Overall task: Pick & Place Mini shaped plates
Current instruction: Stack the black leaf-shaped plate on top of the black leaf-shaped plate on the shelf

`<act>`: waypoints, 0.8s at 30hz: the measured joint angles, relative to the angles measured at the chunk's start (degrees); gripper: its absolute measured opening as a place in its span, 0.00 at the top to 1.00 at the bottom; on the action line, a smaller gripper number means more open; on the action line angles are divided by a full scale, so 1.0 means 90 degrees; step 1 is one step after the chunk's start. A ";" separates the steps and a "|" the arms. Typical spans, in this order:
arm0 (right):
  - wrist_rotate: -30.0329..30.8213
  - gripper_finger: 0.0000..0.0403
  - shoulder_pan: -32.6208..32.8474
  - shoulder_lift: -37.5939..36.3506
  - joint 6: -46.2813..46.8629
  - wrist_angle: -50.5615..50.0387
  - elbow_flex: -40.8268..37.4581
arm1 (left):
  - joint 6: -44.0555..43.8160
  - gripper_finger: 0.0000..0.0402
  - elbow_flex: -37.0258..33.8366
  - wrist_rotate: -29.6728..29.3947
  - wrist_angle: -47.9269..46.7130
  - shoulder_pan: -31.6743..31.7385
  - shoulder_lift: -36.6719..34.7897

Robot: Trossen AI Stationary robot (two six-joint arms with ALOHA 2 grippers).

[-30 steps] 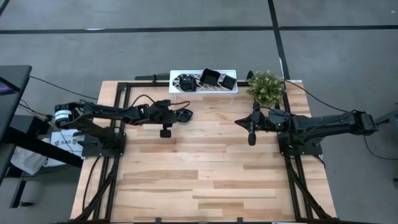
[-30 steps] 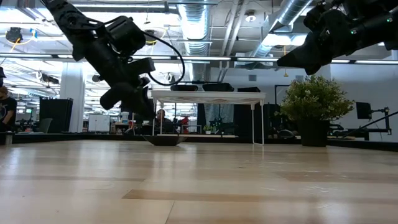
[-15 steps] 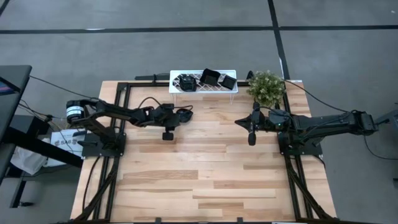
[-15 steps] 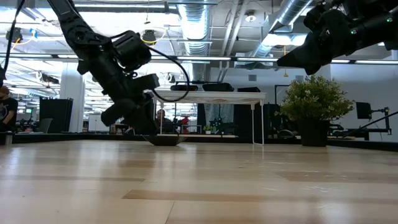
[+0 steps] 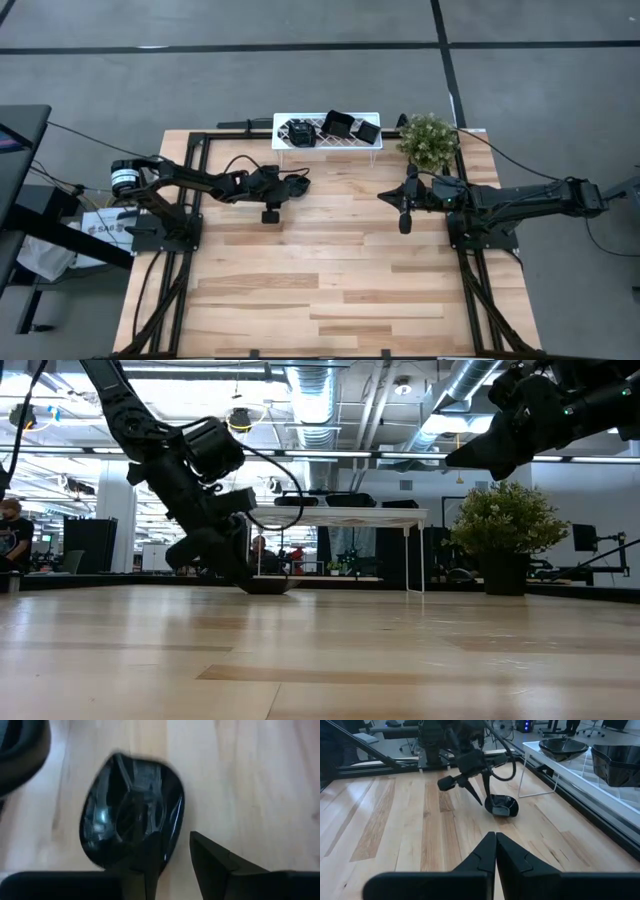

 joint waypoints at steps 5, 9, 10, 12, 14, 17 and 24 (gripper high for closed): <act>0.0000 0.99 0.0000 -0.0002 0.0000 0.0000 0.0000 | -0.0010 0.78 0.0006 -0.0007 0.0010 0.0101 0.0293; 0.0002 0.99 0.0000 -0.0002 0.0000 0.0000 -0.0002 | -0.0009 0.86 0.0017 -0.0009 0.0055 0.0077 0.0358; 0.0002 0.99 0.0000 -0.0002 0.0000 0.0000 -0.0002 | -0.0007 0.89 0.0015 -0.0015 0.0031 0.0065 0.0323; 0.0002 0.99 0.0000 -0.0002 0.0000 0.0000 -0.0002 | -0.0007 0.94 0.0002 -0.0026 -0.0016 0.0066 0.0175; 0.0002 0.99 0.0000 -0.0002 0.0000 0.0000 -0.0002 | -0.0014 0.98 0.0002 -0.0041 -0.0019 0.0061 -0.0039; 0.0002 0.99 0.0000 -0.0001 0.0000 0.0000 -0.0002 | -0.0215 0.98 -0.0005 -0.0016 -0.0033 0.0017 -0.0393; 0.0000 0.99 0.0000 -0.0002 0.0000 0.0000 -0.0001 | -0.0613 0.98 -0.0005 0.0425 -0.0019 -0.0425 -0.1284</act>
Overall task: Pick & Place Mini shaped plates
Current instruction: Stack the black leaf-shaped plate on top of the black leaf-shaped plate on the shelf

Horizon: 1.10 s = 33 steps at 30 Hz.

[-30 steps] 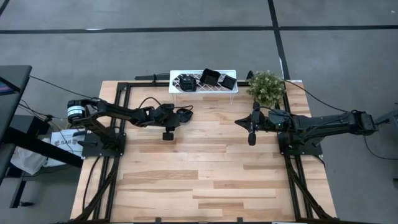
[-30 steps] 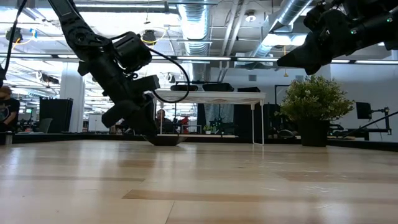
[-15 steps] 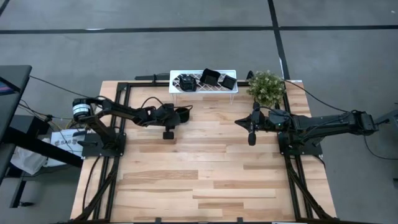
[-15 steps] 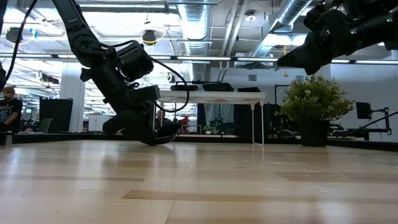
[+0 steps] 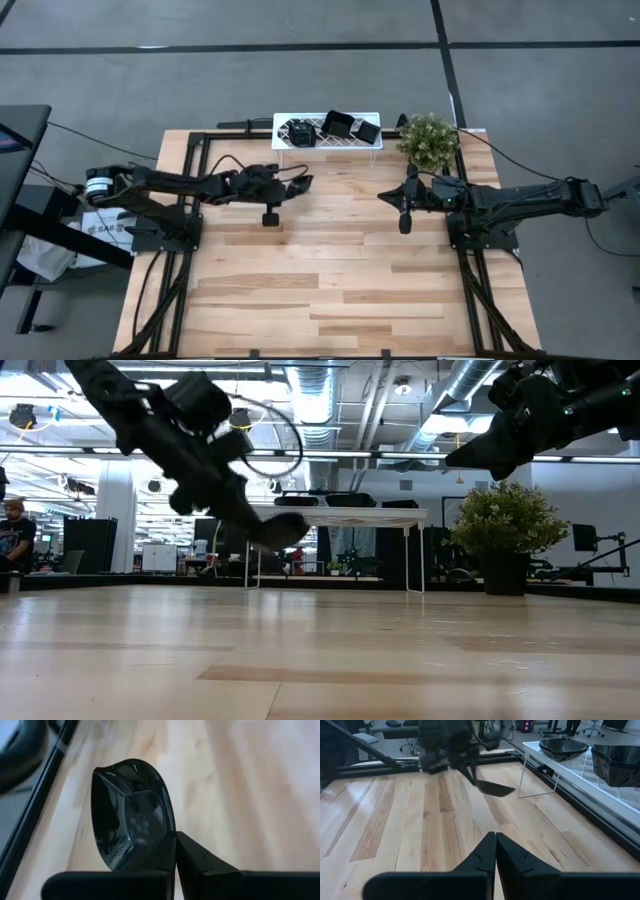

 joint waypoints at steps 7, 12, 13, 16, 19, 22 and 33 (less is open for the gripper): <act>0.0000 0.99 0.0000 0.0000 0.0002 -0.0002 0.0000 | 0.1136 0.98 0.0000 -0.0066 0.0008 -0.0551 -0.0976; 0.0000 0.99 0.0000 0.0000 0.0002 -0.0002 0.0001 | 0.4190 0.97 0.0000 -0.0848 0.0019 -0.0439 -0.1674; 0.0000 0.99 0.0000 0.0000 0.0002 -0.0002 0.0000 | 0.4863 0.97 0.0002 -0.0905 0.0019 -0.0343 -0.1790; 0.0000 0.99 0.0000 0.0000 0.0002 -0.0002 -0.0001 | 0.6747 0.98 0.0002 -0.0857 0.0073 0.0033 -0.2066; 0.0000 0.99 0.0000 0.0000 0.0002 -0.0002 -0.0001 | 0.7701 0.98 0.0005 -0.0592 0.0334 0.0575 -0.2224; 0.0000 0.99 -0.0001 0.0000 0.0002 -0.0002 0.0000 | 0.8033 0.97 0.0132 -0.0176 0.0393 0.1175 -0.2257; 0.0024 0.99 -0.0095 0.0000 -0.0159 -0.0002 0.0000 | 0.8654 0.98 0.0895 0.1229 0.0476 0.2593 -0.1604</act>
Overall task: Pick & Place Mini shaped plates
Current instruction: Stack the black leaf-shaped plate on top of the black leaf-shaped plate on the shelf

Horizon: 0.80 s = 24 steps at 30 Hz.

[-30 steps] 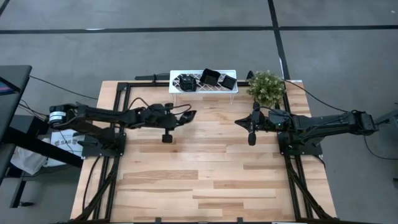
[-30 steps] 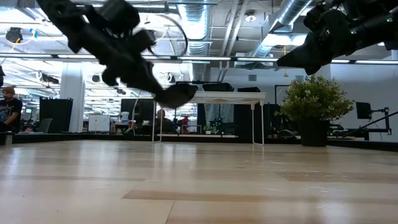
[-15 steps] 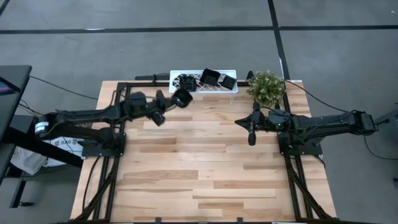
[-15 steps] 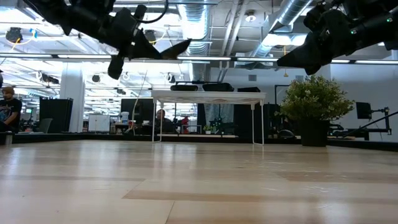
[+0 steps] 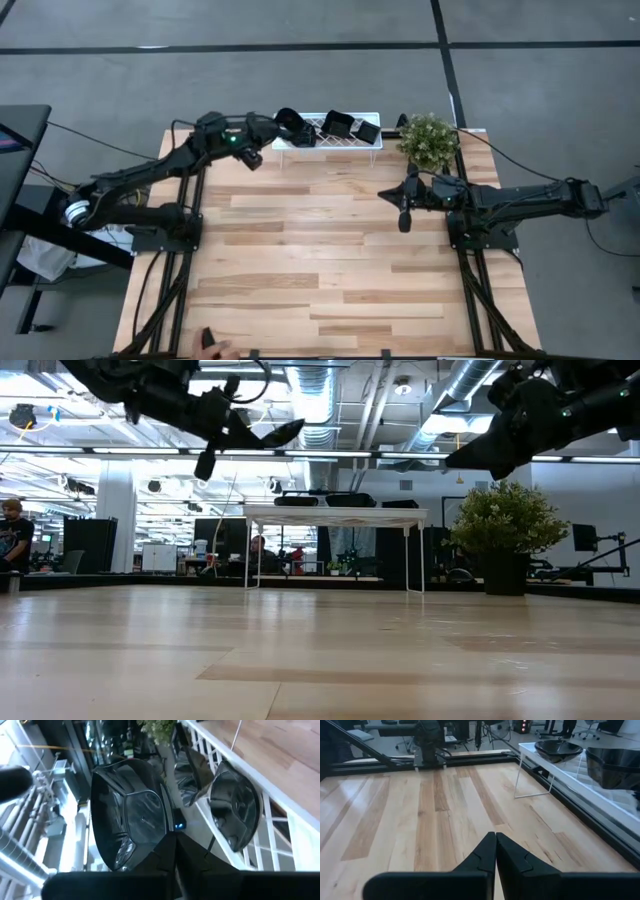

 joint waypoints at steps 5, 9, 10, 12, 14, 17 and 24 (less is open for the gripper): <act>0.0000 0.99 -0.0172 0.0000 -0.0011 0.0000 -0.0001 | 0.0483 0.98 0.0317 0.0318 -0.0041 0.0158 0.0670; -0.0002 0.99 -0.0274 0.0000 -0.0011 -0.0005 -0.0001 | 0.0679 0.98 0.0572 0.0312 -0.0036 0.0334 0.1090; -0.0002 0.99 -0.0296 0.0000 -0.0011 -0.0012 0.0001 | 0.0731 0.98 0.0605 0.0324 -0.0038 0.0380 0.1161; -0.0002 0.99 -0.0351 0.0001 -0.0014 -0.0043 -0.0001 | 0.0778 0.98 0.0623 0.0410 -0.0091 0.0459 0.1271; -0.0003 0.99 -0.0410 0.0000 -0.0014 -0.0103 0.0001 | 0.0780 0.98 0.0625 0.0458 -0.0178 0.0512 0.1329; -0.0002 0.99 -0.0485 0.0000 -0.0014 -0.0194 0.0000 | 0.0779 0.98 0.0628 0.0470 -0.0497 0.0540 0.1336; -0.0005 0.99 -0.0629 0.0001 -0.0014 -0.0240 0.0000 | 0.0768 0.98 0.0628 0.0514 -0.0893 0.0535 0.1309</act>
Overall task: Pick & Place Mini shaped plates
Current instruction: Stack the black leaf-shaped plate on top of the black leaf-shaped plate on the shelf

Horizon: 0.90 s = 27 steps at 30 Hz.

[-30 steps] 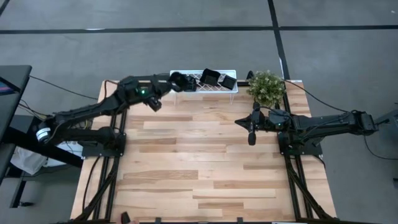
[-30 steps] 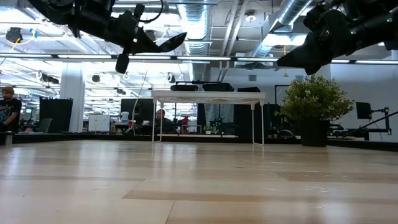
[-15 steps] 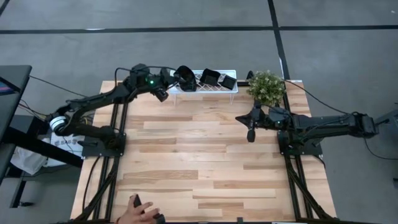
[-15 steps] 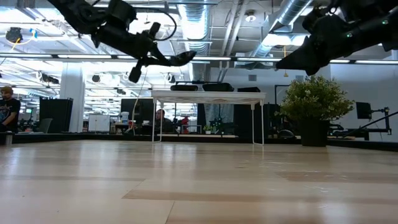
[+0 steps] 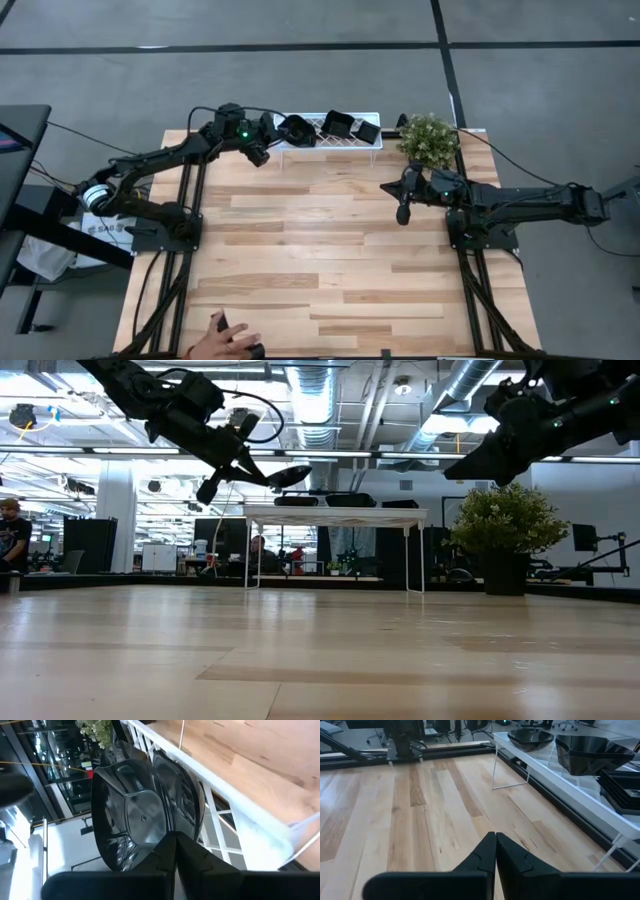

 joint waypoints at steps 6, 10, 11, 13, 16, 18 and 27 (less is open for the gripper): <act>0.0000 0.99 0.0000 -0.0001 0.0000 -0.0005 -0.0001 | -0.0032 0.97 0.0000 0.0203 -0.0001 -0.0002 0.0000; 0.0000 0.99 0.0001 0.0000 0.0000 -0.0005 0.0001 | -0.0033 0.97 0.0000 0.0204 0.0020 -0.0005 0.0000; 0.0000 0.99 0.0002 -0.0001 0.0000 -0.0005 0.0000 | -0.0033 0.97 0.0000 0.0204 0.0033 -0.0005 0.0000; 0.0000 0.99 0.0003 -0.0001 0.0000 -0.0007 -0.0001 | -0.0033 0.97 0.0000 0.0204 0.0082 -0.0005 0.0000; 0.0000 0.99 0.0003 0.0000 0.0001 -0.0007 0.0000 | -0.0056 0.96 0.0000 0.0204 0.0216 -0.0005 -0.0002; 0.0000 0.99 0.0003 -0.0001 0.0000 -0.0007 -0.0001 | -0.0132 0.96 -0.0002 0.0204 0.0287 -0.0005 -0.0002; 0.0000 0.99 0.0003 -0.0001 0.0000 -0.0006 -0.0001 | -0.0132 0.96 0.0000 0.0206 0.0339 -0.0005 -0.0003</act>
